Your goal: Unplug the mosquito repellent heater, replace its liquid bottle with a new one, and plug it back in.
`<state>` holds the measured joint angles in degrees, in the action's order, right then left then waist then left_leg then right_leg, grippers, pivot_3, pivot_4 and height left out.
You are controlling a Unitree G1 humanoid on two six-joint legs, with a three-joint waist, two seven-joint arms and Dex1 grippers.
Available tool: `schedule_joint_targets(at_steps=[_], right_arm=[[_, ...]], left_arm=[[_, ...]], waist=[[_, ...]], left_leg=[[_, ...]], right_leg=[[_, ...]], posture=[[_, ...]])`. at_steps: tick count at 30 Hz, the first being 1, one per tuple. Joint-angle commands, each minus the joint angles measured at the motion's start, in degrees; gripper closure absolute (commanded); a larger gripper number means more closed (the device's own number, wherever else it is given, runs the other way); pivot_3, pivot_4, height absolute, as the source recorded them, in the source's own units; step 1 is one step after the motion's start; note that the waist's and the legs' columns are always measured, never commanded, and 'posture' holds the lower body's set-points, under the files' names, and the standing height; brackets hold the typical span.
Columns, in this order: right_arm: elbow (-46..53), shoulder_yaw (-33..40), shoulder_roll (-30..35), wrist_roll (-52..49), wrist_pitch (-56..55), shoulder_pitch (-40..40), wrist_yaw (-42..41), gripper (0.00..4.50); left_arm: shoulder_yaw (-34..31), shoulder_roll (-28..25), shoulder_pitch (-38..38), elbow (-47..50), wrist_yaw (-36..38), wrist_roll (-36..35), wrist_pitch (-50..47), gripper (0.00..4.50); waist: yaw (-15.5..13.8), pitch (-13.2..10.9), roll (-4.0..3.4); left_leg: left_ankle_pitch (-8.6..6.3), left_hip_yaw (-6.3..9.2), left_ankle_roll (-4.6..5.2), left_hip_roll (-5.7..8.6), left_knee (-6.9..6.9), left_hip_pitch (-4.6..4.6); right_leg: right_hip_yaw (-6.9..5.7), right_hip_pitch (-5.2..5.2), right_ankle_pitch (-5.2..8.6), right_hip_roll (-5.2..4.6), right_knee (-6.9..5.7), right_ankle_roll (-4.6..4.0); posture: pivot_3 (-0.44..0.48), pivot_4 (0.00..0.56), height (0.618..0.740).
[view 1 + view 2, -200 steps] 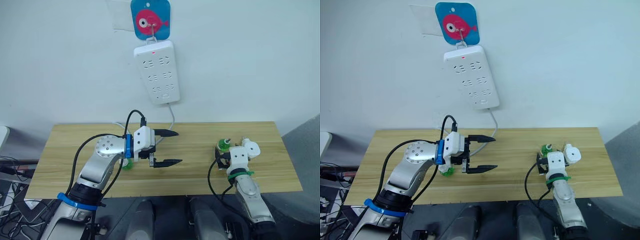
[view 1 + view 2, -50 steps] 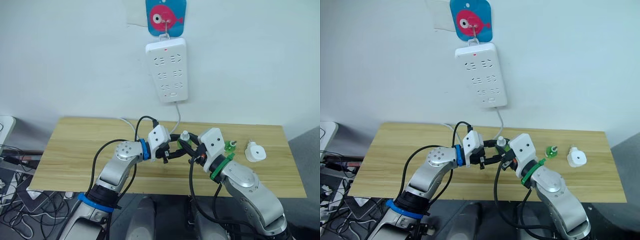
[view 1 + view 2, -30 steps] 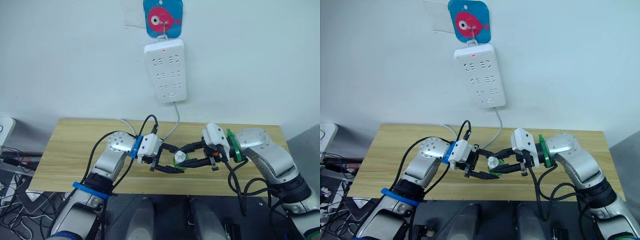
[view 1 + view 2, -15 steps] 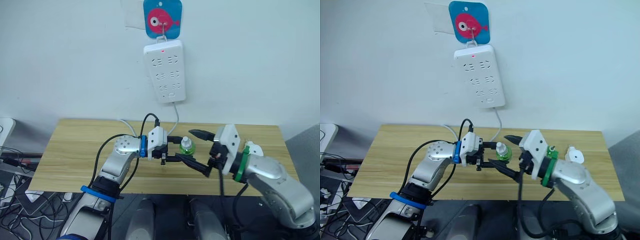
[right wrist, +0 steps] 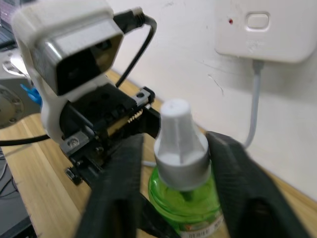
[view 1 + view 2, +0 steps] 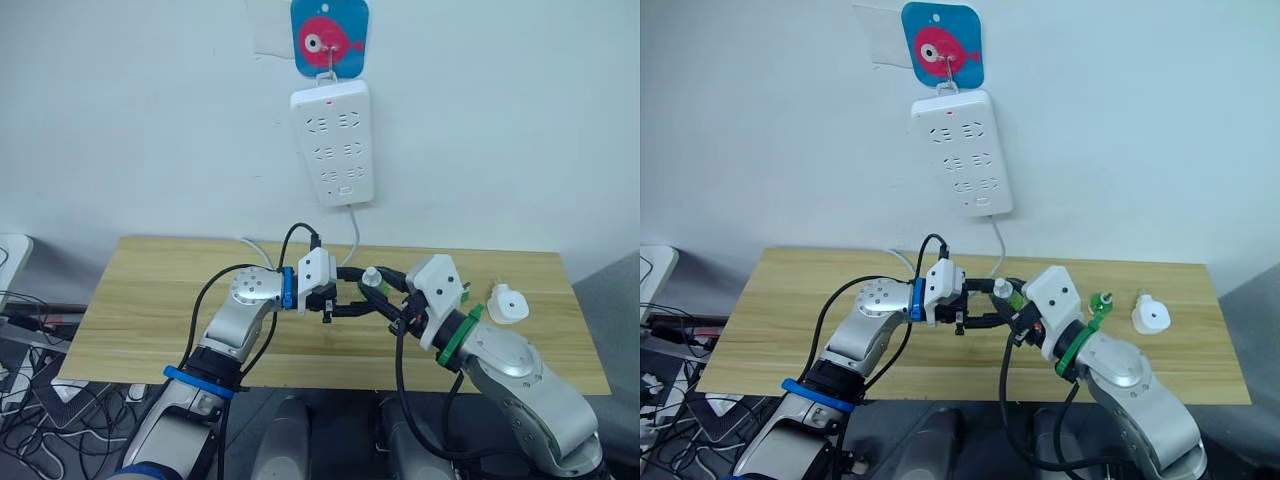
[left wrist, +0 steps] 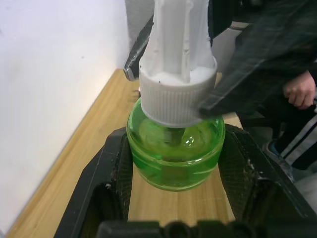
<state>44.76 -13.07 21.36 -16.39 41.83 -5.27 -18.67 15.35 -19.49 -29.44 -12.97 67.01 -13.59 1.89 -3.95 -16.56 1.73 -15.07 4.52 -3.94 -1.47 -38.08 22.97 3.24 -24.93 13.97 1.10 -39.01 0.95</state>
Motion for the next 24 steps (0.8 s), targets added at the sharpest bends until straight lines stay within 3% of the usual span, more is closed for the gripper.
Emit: schedule_joint_targets(at_steps=[1,6,11,13,17,21,24], right_arm=[[2.81,-0.36,-0.05,-0.47,-0.94,0.32,-0.52,3.45],[-0.21,2.35,2.95,-4.79,-3.14,-3.64,-8.21,3.45],[-10.28,2.24,10.76,-12.12,-9.08,-14.32,-31.95,3.45],[-15.09,1.78,11.85,-13.18,-10.49,-17.39,-37.36,3.45],[-25.44,-1.57,12.63,-10.50,-18.07,-23.18,-48.96,3.45],[-32.74,-2.16,12.61,-8.14,-23.63,-26.20,-53.64,3.45],[-32.45,-0.14,13.74,-9.61,-21.77,-26.39,-53.68,2.49]], left_arm=[[-0.73,0.47,-0.41,1.03,0.01,-0.44,1.35,2.33],[-0.12,-0.09,0.85,2.77,1.84,-1.32,0.84,2.33],[1.40,-3.16,2.91,5.77,9.62,-3.38,2.97,2.33],[1.71,-4.10,3.71,7.09,11.27,-4.03,2.55,2.33],[2.16,-6.83,5.38,10.75,14.51,-5.26,1.28,2.33],[1.94,-7.54,5.36,11.23,14.44,-4.79,1.19,2.33],[1.05,-6.49,4.38,9.94,11.88,-4.24,0.41,2.33]], waist=[[0.18,0.00,0.00],[0.23,0.01,0.01],[0.70,0.08,-0.05],[0.67,0.12,-0.03],[0.47,0.14,-0.03],[-0.53,0.14,-0.03],[-1.08,0.15,-0.04]], left_leg=[[0.00,0.00,0.00,0.00,0.00,0.00],[0.00,-0.01,0.00,0.02,0.00,0.00],[0.00,-0.03,0.01,0.01,-0.01,-0.04],[0.00,0.02,0.02,-0.01,0.00,-0.05],[0.00,0.12,0.02,-0.06,0.04,-0.03],[0.00,0.14,0.02,-0.04,-0.01,-0.03],[0.01,0.22,0.01,-0.02,-0.05,-0.04]], right_leg=[[0.00,0.00,0.00,0.00,0.00,0.00],[0.01,0.01,0.00,-0.01,0.00,0.00],[-0.01,0.05,-0.01,0.00,0.01,-0.01],[-0.09,0.08,-0.01,0.00,0.00,-0.02],[-0.28,0.08,-0.02,-0.01,0.00,-0.03],[-0.34,0.12,-0.03,-0.05,-0.01,-0.06],[-0.43,0.21,-0.04,-0.08,0.00,-0.06]], posture=[[0.197,0.239,0.740],[0.204,0.223,0.740],[0.226,0.214,0.740],[0.239,0.213,0.740],[0.270,0.210,0.740],[0.304,0.204,0.740],[0.302,0.208,0.740]])
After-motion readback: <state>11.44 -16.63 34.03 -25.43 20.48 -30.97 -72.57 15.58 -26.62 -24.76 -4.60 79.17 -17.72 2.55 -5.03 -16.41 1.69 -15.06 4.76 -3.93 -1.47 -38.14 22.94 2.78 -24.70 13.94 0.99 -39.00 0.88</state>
